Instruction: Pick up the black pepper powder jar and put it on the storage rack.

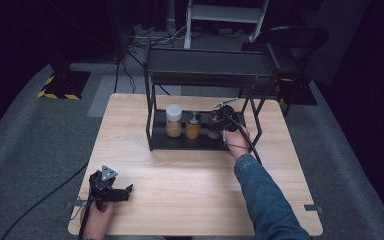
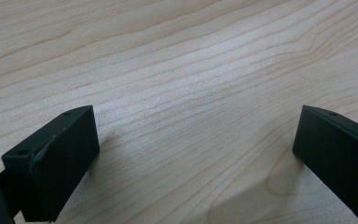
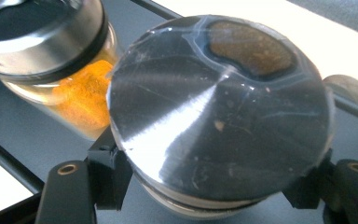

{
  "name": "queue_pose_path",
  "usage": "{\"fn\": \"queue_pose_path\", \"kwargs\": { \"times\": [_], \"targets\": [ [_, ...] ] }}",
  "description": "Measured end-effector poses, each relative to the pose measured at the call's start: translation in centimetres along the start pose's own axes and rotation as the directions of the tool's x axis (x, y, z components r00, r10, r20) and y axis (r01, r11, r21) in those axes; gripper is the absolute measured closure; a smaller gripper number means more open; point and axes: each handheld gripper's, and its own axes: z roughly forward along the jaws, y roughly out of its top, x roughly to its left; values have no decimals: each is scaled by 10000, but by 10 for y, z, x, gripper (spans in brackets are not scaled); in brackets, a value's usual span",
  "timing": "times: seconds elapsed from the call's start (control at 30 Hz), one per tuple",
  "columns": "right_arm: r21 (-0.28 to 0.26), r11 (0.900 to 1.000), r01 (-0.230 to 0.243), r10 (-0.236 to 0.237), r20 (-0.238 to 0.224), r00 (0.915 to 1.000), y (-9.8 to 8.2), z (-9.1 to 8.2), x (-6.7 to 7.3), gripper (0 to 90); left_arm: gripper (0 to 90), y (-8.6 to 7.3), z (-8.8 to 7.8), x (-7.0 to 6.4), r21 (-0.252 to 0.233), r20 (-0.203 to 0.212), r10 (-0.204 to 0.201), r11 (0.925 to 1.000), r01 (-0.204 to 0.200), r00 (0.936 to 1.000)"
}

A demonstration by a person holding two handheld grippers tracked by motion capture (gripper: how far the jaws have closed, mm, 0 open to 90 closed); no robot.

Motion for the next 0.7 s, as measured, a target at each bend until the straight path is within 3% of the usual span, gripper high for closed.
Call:
{"fn": "queue_pose_path", "kwargs": {
  "times": [0.37,0.57,0.7],
  "targets": [
    [-320,9994,-133,132,-22,9999,-7,10,3,302,2,0,0,0,0,2,1,10000,-1,10000],
    [-49,9999,-162,162,69,9998,-1,2,5,124,2,0,0,0,5,12,17,10000,-17,10000],
    [-51,10000,-73,73,-33,10000,0,-14,8,66,2,0,0,0,1,11,9,10000,-9,10000]
  ]
}}
